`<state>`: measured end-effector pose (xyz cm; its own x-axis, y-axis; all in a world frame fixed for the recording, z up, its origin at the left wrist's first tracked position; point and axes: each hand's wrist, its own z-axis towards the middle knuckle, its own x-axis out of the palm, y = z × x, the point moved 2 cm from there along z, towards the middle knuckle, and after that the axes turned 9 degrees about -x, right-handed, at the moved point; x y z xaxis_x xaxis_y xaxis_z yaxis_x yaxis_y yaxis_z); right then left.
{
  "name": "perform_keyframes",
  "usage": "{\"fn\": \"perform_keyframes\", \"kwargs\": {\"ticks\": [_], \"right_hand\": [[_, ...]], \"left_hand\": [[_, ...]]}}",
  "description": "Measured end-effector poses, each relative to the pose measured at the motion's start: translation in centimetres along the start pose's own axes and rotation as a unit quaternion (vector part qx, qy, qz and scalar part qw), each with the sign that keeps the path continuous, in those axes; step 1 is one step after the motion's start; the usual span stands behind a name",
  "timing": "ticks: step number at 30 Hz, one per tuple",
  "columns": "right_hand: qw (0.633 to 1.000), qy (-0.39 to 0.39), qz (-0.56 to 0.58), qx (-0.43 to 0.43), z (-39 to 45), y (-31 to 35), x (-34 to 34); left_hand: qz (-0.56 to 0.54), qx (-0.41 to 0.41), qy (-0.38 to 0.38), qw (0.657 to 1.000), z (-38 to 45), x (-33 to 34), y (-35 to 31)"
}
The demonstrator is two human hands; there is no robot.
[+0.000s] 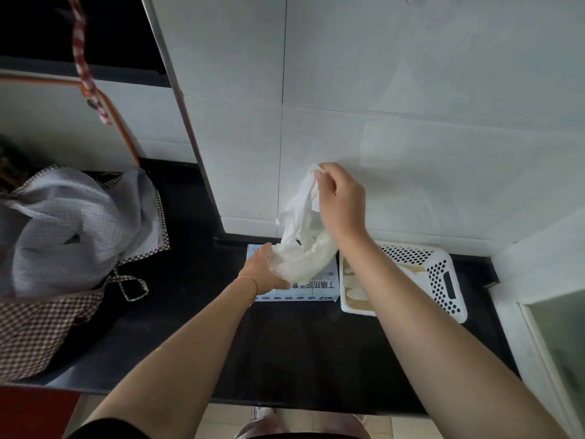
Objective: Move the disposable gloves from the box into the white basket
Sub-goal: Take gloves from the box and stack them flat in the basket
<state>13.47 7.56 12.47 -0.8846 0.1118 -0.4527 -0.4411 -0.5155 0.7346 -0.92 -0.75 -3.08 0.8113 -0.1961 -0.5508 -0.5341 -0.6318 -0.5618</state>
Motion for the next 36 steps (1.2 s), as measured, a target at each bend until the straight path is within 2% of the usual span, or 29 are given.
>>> {"fn": "perform_keyframes", "kwargs": {"ticks": [3, 6, 8, 10, 12, 16, 21, 26, 31, 36], "right_hand": [[0.997, 0.072, -0.015, 0.033, -0.2, -0.7, 0.0], [0.991, 0.100, 0.007, 0.086, -0.9, -0.8, -0.4], [0.986, 0.110, 0.041, 0.116, -0.9, -0.6, -0.7], [0.982, 0.121, 0.061, 0.134, -0.6, -0.1, -1.2], [0.977, 0.132, 0.082, 0.148, -0.2, 0.5, -1.7], [0.979, 0.098, 0.097, 0.152, 0.5, 1.0, -3.3], [0.986, 0.057, 0.044, 0.152, 0.2, -0.4, -6.4], [0.985, 0.016, -0.022, 0.171, -0.6, -2.7, -10.2], [0.973, -0.004, -0.099, 0.207, -1.5, -5.5, -13.8], [0.955, 0.008, -0.088, 0.282, -2.6, -9.3, -16.0]], "left_hand": [[-0.040, -0.009, 0.003, 0.999, 0.0, -1.2, -0.7], [-0.117, 0.016, -0.117, 0.986, -1.0, -3.4, -2.3], [-0.195, 0.070, -0.151, 0.967, -2.4, -4.8, -4.3], [-0.245, 0.144, -0.108, 0.953, -3.8, -5.6, -6.7], [-0.246, 0.199, -0.035, 0.948, -5.0, -6.2, -9.0], [-0.254, 0.232, 0.100, 0.934, -6.3, -6.0, -11.9], [-0.252, 0.213, 0.129, 0.935, -5.9, -4.2, -13.0], [-0.138, 0.160, 0.186, 0.960, -4.5, 0.5, -13.5], [-0.175, 0.134, 0.189, 0.957, -4.1, 4.2, -14.4], [-0.253, 0.118, 0.173, 0.945, -4.3, 6.8, -16.0]]}}
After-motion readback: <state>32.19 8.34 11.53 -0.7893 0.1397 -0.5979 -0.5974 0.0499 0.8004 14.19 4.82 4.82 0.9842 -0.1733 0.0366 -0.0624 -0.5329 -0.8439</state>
